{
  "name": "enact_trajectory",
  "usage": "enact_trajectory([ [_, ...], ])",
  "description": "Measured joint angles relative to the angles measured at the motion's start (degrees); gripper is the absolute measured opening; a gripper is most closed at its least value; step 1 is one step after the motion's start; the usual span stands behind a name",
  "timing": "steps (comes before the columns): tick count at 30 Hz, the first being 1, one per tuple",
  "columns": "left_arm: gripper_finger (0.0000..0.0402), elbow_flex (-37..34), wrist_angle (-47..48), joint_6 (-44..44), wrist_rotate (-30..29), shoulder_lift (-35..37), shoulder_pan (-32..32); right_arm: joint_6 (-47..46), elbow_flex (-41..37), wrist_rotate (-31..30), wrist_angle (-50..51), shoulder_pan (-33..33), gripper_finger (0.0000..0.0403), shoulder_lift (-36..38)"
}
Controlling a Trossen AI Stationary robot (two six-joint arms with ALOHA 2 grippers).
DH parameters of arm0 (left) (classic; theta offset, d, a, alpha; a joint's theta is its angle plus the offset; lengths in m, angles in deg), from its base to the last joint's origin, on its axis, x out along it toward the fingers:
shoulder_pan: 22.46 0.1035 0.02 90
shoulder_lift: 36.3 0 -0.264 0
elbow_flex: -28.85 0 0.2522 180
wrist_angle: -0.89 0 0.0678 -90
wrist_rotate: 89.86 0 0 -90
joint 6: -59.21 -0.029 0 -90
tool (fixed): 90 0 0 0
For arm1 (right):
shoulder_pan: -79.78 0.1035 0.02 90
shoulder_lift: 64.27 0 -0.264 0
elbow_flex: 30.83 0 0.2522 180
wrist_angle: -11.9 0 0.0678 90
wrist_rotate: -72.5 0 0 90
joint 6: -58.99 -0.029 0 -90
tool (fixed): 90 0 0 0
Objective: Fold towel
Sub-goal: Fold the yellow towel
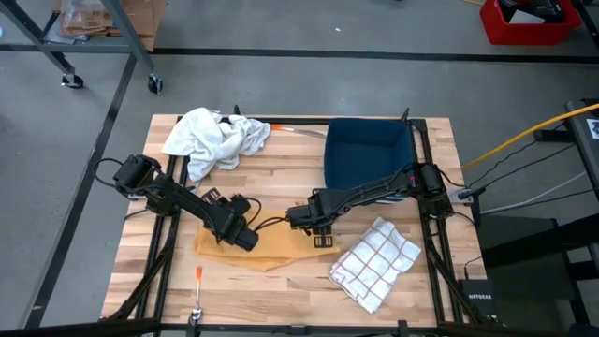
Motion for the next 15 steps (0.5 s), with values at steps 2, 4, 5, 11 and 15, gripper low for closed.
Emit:
enact_trajectory([
  [2,0.0150,0.00,0.73,3.48,-1.21,0.00,0.00,0.00,0.00,0.00,-0.07,0.00,0.0159,0.00],
  [4,0.0150,0.00,1.82,7.12,-2.37,0.00,0.00,-0.01,0.00,0.05,-0.07,0.00,0.0157,0.00],
  [5,0.0150,0.00,2.13,8.90,-2.82,0.00,0.00,-0.02,0.00,0.33,-0.09,0.00,0.0157,0.00],
  [11,0.0150,0.00,4.47,18.31,-3.01,0.00,-0.11,-0.04,0.00,1.05,-0.05,0.00,0.0157,0.00],
  [15,0.0150,0.00,2.46,21.20,-0.98,0.00,-0.77,-0.04,0.00,2.04,-0.03,0.00,0.0157,0.00],
])
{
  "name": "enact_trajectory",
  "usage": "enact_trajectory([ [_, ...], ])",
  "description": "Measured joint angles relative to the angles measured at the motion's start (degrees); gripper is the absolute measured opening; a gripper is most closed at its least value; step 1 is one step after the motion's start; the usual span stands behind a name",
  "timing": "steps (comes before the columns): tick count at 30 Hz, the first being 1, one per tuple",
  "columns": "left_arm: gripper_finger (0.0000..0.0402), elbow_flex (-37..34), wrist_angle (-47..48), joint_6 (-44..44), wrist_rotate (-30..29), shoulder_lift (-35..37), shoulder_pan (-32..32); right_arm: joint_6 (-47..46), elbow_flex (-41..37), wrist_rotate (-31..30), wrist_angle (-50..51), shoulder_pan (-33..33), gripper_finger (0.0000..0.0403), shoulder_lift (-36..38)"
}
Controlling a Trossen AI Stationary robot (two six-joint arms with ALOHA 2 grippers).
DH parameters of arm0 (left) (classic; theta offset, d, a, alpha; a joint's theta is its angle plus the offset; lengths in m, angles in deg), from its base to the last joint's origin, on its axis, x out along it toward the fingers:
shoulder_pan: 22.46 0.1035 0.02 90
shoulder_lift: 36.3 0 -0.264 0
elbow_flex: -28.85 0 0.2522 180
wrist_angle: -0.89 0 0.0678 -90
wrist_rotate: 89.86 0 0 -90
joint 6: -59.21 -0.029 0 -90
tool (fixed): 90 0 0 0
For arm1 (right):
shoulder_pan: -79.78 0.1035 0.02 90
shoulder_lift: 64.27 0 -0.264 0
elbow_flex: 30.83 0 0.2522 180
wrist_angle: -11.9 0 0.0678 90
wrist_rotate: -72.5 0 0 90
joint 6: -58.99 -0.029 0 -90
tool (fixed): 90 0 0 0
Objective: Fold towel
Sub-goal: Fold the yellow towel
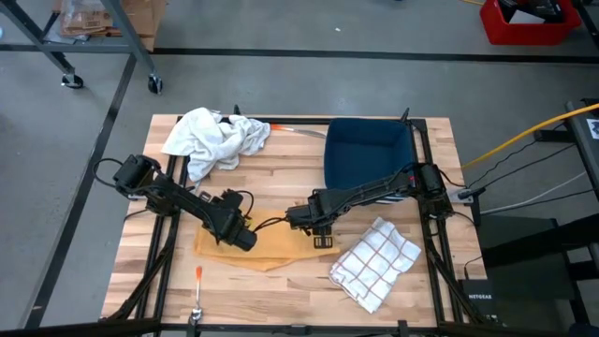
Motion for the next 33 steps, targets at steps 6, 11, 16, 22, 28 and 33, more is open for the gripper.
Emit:
enact_trajectory([
  [6,0.0150,0.00,-11.64,-7.51,12.68,0.00,-2.11,1.61,0.00,7.62,-0.42,0.01,0.0157,0.00],
  [11,0.0150,0.00,-22.35,-9.69,18.62,0.00,-4.73,3.37,0.00,6.73,-2.80,0.06,0.0156,0.00],
  [16,0.0150,0.00,-25.10,-9.88,18.70,0.00,-6.80,6.12,0.00,0.66,-4.72,0.02,0.0156,0.00],
  [22,0.0150,0.00,-27.74,-7.93,18.68,0.00,-8.92,6.75,0.00,-2.58,-4.79,0.00,0.0156,0.00],
  [28,0.0150,0.00,-33.85,-4.03,18.70,-0.52,-11.43,10.48,-0.56,-1.64,-5.59,0.04,0.0156,-0.35],
  [33,0.0150,0.00,-33.05,0.54,18.70,-2.43,-13.69,10.60,-2.11,-1.58,-6.45,0.02,0.0156,-2.09],
])
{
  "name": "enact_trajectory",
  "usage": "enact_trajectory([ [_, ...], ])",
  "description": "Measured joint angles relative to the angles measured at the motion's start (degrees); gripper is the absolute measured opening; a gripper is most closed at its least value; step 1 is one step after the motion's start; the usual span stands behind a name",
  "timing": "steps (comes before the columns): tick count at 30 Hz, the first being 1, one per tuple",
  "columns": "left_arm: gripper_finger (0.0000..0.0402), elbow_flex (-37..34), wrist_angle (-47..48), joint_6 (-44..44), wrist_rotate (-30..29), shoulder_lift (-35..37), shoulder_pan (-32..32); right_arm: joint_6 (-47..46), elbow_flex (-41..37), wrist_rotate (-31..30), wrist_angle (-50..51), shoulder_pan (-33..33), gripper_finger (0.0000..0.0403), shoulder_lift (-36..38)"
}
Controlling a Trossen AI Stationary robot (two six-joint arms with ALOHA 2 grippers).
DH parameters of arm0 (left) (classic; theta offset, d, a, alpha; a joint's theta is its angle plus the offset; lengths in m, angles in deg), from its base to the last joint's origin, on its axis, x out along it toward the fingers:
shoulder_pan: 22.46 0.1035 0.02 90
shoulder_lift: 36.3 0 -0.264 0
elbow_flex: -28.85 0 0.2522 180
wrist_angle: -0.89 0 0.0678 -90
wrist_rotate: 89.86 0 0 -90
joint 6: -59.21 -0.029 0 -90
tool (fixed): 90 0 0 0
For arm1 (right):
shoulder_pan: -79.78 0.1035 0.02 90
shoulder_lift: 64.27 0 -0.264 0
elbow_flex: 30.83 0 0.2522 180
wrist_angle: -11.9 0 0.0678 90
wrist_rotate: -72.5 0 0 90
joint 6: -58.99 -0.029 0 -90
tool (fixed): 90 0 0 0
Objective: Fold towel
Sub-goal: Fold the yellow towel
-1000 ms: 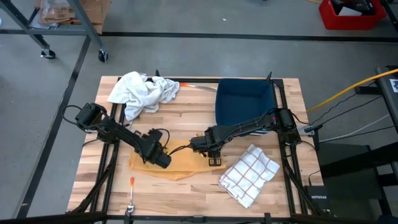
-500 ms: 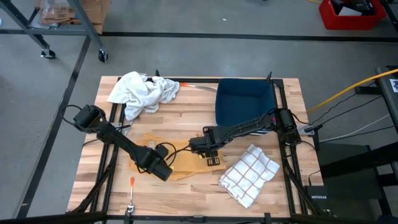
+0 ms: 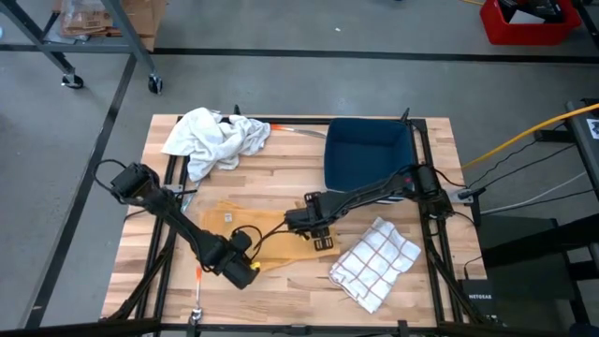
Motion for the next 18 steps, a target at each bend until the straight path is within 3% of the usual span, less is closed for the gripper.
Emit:
enact_trajectory([
  [5,0.0150,0.18,4.92,4.29,-0.60,-2.00,-0.60,-0.14,-0.03,1.57,-1.58,0.05,0.0156,-2.79],
  [11,0.0150,0.26,10.71,3.21,-2.20,-3.72,-0.49,-3.11,0.15,7.76,-4.49,1.23,0.0156,-4.92],
  [18,0.0150,-0.13,19.95,1.53,-9.52,-4.17,-0.41,-6.70,0.06,11.67,-11.18,5.90,0.0156,-5.13],
])
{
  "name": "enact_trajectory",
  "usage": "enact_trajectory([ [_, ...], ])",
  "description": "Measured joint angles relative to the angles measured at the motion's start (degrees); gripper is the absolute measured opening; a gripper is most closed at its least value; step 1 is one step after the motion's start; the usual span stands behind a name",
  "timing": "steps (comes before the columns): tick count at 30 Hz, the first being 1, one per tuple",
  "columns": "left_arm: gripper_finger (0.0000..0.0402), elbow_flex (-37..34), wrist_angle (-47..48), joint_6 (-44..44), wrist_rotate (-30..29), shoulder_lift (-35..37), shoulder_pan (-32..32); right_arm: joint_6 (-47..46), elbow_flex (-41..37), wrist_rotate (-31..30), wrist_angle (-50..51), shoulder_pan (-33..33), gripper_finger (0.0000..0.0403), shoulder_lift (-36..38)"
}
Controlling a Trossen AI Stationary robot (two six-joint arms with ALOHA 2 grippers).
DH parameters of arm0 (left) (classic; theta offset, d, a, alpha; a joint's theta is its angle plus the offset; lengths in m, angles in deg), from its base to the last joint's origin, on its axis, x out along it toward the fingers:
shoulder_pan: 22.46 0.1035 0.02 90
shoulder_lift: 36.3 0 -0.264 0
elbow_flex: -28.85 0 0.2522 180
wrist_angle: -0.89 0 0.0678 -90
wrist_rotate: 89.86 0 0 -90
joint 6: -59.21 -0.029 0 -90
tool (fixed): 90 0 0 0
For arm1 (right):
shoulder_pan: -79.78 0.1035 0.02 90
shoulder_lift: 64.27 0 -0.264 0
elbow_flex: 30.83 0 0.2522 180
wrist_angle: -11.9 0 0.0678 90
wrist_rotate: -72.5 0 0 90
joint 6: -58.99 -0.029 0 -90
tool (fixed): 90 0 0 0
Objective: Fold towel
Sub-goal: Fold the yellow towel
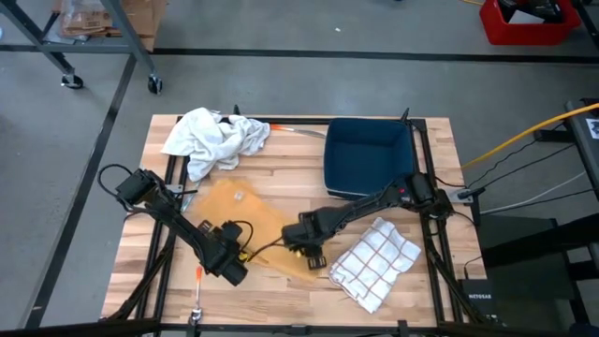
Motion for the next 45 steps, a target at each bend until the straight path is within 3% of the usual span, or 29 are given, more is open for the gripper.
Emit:
enact_trajectory([
  [11,0.0150,0.02,0.96,-11.53,-13.34,0.02,1.50,-3.86,-0.46,3.44,-24.73,8.03,0.0156,-0.80],
  [17,0.0150,0.75,1.11,-11.45,-13.96,0.10,2.28,-1.88,2.62,1.96,-25.02,7.70,0.0156,-0.65],
  [26,0.0150,5.22,1.08,-16.12,-13.48,3.33,2.24,8.47,13.97,1.38,-11.07,5.97,0.0156,-0.45],
  [34,0.0150,8.58,0.14,-24.44,-6.38,5.60,1.63,11.49,17.75,0.39,-0.11,5.70,0.0156,-0.39],
  [41,0.0150,8.74,-9.80,-30.92,2.03,5.59,0.16,17.13,17.77,-1.21,7.98,5.78,0.0156,-0.39],
  [45,0.0150,8.76,-18.00,-39.50,3.51,5.57,-2.06,25.95,17.79,-1.55,9.66,6.18,0.0156,-0.39],
])
